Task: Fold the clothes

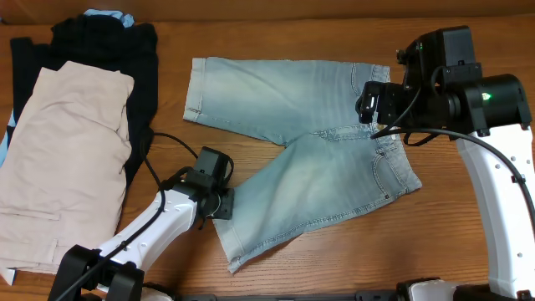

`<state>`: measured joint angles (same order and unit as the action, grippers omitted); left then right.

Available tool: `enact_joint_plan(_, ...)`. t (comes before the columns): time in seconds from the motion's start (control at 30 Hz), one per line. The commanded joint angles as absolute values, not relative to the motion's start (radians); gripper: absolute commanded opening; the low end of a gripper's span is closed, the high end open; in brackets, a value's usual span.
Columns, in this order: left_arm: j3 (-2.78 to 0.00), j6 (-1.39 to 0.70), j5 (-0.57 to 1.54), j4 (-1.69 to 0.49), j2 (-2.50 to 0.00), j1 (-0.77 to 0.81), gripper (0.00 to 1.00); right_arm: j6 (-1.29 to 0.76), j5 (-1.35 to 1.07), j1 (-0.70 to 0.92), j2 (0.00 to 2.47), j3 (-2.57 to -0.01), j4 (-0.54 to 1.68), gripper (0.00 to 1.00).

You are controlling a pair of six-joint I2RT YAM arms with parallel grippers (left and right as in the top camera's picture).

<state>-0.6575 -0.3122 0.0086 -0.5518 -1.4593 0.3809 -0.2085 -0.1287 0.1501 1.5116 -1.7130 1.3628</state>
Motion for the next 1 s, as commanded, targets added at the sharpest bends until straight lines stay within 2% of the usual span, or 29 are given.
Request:
enact_joint_plan(0.0,-0.643,-0.311,-0.011,-0.548,-1.440,0.387,0.16,-0.200,-0.110,0.146,1.499,-1.722,1.358,1.00)
enact_joint_plan(0.03,-0.643,-0.311,-0.011,-0.548,-1.440,0.387,0.07,-0.200,-0.105,0.146,1.499,-1.722,1.358,1.00)
enact_joint_plan(0.07,-0.643,-0.311,-0.011,-0.547,-1.440,0.387,0.04,-0.200,-0.101,0.146,1.499,-1.722,1.358,1.00)
enact_joint_plan(0.27,-0.659,-0.285,-0.185,-0.545,-1.439,0.365,0.04,-0.200,-0.097,0.146,1.499,-1.722,1.359,1.00)
enact_joint_plan(0.43,-0.718,-0.281,-0.340,-0.530,-1.439,0.276,0.04,-0.200,-0.097,0.146,1.500,-1.721,1.360,1.00)
enact_joint_plan(0.67,-0.775,-0.113,-0.354,-0.302,-1.439,0.174,0.05,-0.201,-0.097,0.146,1.526,-1.721,1.365,1.00)
enact_joint_plan(0.73,-0.774,-0.087,-0.353,-0.229,-1.440,0.171,0.13,-0.201,-0.097,0.146,1.544,-1.721,1.375,1.00)
enact_joint_plan(0.77,-0.774,-0.076,-0.354,-0.199,-1.440,0.171,0.27,-0.202,-0.097,0.146,1.552,-1.721,1.381,1.00)
enact_joint_plan(0.8,-0.774,-0.064,-0.353,-0.170,-1.440,0.171,0.50,-0.202,-0.096,0.146,1.564,-1.721,1.385,1.00)
enact_joint_plan(0.83,-0.775,-0.052,-0.353,-0.151,-1.439,0.171,0.78,-0.221,-0.083,0.146,1.573,-1.721,1.386,1.00)
enact_joint_plan(0.87,-0.776,-0.042,-0.354,-0.147,-1.439,0.171,0.96,-0.249,-0.062,0.146,1.579,-1.721,1.388,1.00)
enact_joint_plan(0.9,-0.781,-0.036,-0.353,-0.152,-1.439,0.171,1.00,-0.267,-0.041,0.146,1.580,-1.721,1.388,1.00)
enact_joint_plan(0.97,-0.801,-0.037,-0.340,-0.178,-1.434,0.171,1.00,-0.280,-0.017,0.146,1.577,-1.722,1.390,1.00)
